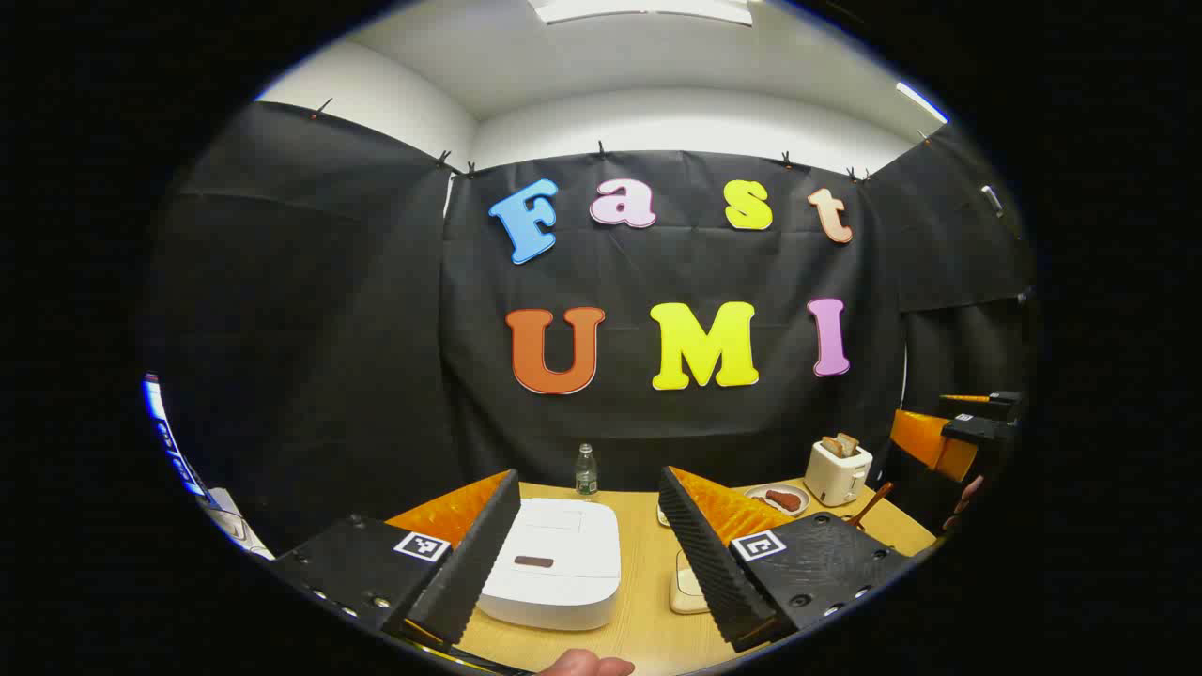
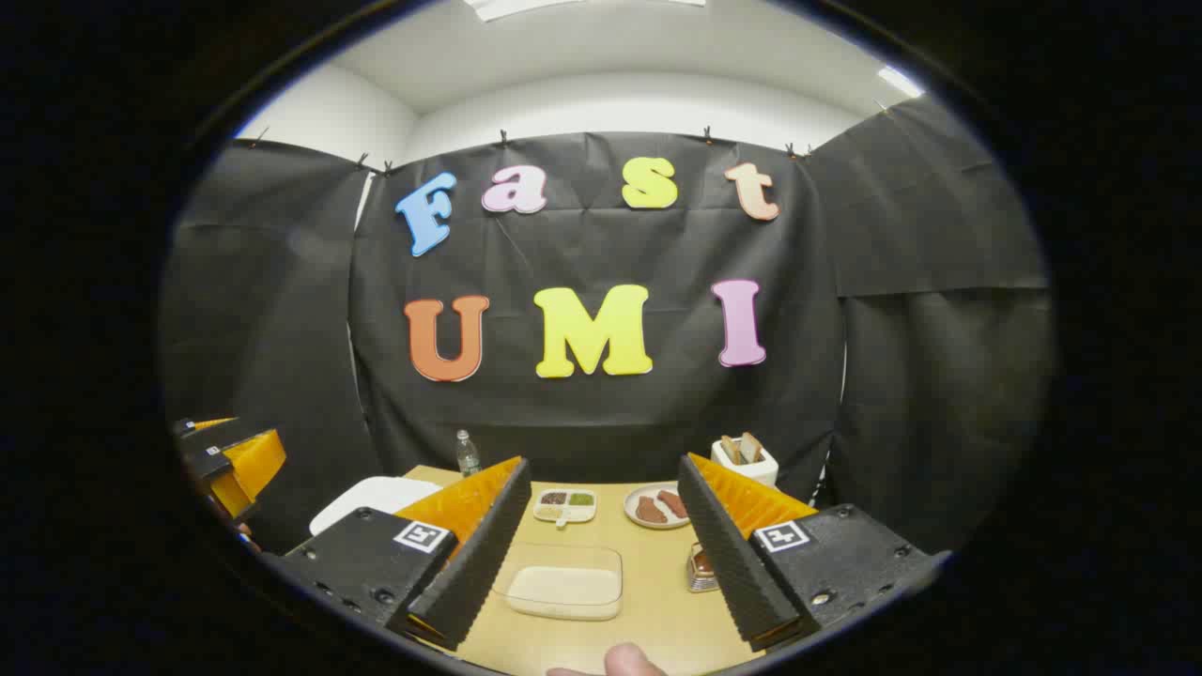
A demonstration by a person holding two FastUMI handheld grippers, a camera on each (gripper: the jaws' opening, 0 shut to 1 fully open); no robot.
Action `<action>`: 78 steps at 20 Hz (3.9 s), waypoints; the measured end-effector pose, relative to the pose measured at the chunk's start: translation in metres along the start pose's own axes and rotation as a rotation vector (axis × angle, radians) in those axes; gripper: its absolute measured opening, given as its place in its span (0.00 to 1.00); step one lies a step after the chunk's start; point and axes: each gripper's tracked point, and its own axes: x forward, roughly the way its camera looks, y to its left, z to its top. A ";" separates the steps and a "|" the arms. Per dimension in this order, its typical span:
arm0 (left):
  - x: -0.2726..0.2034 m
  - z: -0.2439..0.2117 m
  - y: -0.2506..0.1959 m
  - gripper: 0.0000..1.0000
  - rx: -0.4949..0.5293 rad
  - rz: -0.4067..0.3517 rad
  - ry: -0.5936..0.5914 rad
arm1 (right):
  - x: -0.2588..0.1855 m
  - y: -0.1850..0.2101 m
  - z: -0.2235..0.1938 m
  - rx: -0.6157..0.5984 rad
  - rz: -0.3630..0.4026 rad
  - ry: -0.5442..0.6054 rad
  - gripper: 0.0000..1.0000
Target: Close the left gripper, press the button to open the rice cooker; take a wooden spoon from the chopstick holder with the right hand, scoop a spoonful of rice and pour it into the rice cooker, then put the wooden spoon back into the chopstick holder.
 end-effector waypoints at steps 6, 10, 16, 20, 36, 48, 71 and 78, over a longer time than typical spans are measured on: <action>-0.001 0.000 -0.001 0.94 -0.008 -0.016 -0.009 | 0.001 0.003 -0.008 0.001 -0.005 0.016 1.00; 0.000 -0.004 0.002 0.94 -0.016 -0.001 -0.001 | -0.001 0.009 -0.012 -0.005 -0.002 0.024 1.00; -0.007 -0.007 0.017 0.94 -0.014 0.011 0.017 | -0.001 0.011 -0.013 0.007 0.003 0.020 1.00; -0.005 -0.006 0.013 0.94 -0.017 -0.003 0.012 | 0.000 0.011 -0.010 0.009 0.006 0.009 1.00; 0.006 -0.036 0.019 0.94 -0.036 -0.018 0.144 | 0.019 -0.006 -0.016 0.047 -0.004 0.035 1.00; 0.038 -0.117 0.044 0.21 -0.101 -0.030 0.530 | 0.034 -0.048 -0.028 0.062 -0.053 0.062 1.00; 0.107 -0.230 0.064 0.00 -0.237 -0.073 0.968 | 0.061 -0.085 -0.050 0.046 -0.079 0.140 1.00; 0.103 -0.240 0.065 0.00 -0.256 -0.081 0.973 | 0.058 -0.081 -0.054 0.046 -0.072 0.148 1.00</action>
